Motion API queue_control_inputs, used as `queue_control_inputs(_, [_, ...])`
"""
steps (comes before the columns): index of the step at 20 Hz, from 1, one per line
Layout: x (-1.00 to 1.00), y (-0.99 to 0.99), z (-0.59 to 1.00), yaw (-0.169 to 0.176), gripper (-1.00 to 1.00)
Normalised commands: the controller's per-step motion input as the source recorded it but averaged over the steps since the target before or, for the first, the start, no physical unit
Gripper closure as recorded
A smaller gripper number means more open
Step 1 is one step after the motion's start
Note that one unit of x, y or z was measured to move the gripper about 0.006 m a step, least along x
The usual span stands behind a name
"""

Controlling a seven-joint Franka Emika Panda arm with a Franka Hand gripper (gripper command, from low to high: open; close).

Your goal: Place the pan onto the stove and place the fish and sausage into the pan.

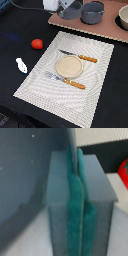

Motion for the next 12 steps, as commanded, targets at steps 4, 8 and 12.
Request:
queue_control_inputs(4, [-0.16,0.48,0.0,0.077,1.0])
queue_control_inputs(8, [0.09,0.47,-0.02,0.059,1.0])
queue_control_inputs(12, [0.27,0.4,-0.06,0.05,1.0])
